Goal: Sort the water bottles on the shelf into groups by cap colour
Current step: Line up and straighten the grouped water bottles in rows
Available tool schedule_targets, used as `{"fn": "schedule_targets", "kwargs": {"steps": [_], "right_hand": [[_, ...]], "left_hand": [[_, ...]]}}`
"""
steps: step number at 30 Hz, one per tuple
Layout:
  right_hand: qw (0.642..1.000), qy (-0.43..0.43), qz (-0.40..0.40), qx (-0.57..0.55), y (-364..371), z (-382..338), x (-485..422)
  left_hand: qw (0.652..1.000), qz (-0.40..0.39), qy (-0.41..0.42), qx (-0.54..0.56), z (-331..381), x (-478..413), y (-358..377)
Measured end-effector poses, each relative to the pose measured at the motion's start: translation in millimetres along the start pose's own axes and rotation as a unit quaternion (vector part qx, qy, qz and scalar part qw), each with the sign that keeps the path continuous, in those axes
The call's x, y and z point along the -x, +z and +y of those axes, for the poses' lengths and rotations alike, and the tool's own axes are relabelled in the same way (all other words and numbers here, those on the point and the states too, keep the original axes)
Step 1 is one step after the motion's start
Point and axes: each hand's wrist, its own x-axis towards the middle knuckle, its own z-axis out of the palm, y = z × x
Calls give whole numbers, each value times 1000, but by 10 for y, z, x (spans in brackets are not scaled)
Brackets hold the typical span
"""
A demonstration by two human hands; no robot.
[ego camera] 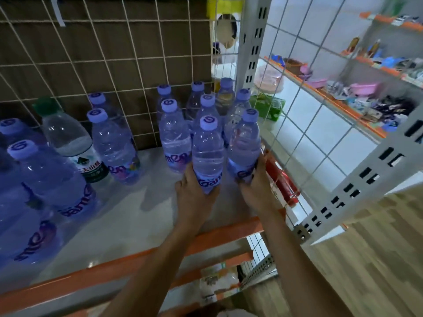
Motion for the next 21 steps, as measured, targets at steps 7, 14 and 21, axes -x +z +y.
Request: {"fn": "schedule_targets", "kwargs": {"steps": [7, 14, 21], "right_hand": [[997, -4, 71, 40, 55, 207, -124], [998, -13, 60, 31, 18, 203, -188], [998, -1, 62, 31, 11, 163, -180]], "left_hand": [[1000, 22, 16, 13, 114, 21, 87], [1000, 15, -16, -1, 79, 4, 192], [999, 21, -46, 0, 68, 21, 217]]}}
